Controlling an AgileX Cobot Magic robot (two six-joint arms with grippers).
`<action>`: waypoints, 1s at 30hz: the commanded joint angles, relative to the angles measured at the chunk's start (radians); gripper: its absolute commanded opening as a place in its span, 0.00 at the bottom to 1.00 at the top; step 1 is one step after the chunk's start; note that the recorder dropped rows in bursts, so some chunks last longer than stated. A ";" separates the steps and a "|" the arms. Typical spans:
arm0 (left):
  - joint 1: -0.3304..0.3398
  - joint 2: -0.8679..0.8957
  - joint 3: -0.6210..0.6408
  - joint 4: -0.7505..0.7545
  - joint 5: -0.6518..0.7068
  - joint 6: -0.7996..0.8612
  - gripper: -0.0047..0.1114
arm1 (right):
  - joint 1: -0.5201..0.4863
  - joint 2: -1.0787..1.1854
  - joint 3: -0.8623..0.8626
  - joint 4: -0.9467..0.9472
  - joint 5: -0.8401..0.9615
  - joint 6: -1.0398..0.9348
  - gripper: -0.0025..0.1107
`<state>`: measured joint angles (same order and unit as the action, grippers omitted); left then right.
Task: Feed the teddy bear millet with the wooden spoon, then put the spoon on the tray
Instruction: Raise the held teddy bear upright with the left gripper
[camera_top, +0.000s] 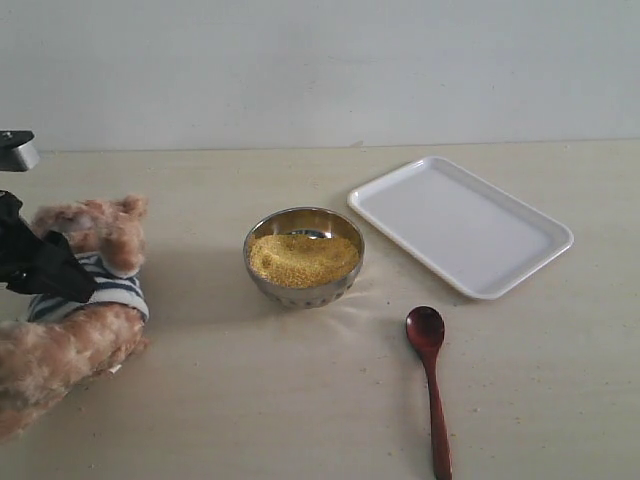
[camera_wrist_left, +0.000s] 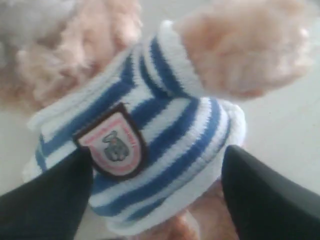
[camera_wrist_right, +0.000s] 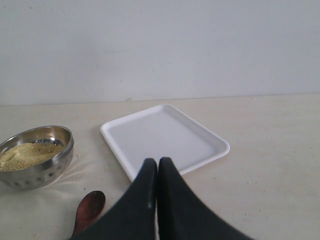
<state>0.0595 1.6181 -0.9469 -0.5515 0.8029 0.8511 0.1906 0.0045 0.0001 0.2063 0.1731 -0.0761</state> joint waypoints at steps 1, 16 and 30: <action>-0.003 -0.077 -0.006 0.011 0.035 -0.061 0.64 | 0.003 -0.004 0.000 -0.002 -0.005 -0.003 0.02; -0.003 -0.212 0.051 0.013 0.070 -0.162 0.72 | 0.003 -0.004 0.000 -0.002 -0.005 -0.003 0.02; -0.003 -0.124 0.198 -0.116 -0.172 -0.159 0.91 | 0.003 -0.004 0.000 -0.002 -0.005 -0.003 0.02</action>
<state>0.0595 1.4687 -0.7553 -0.6089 0.6557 0.6948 0.1906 0.0045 0.0001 0.2063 0.1731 -0.0761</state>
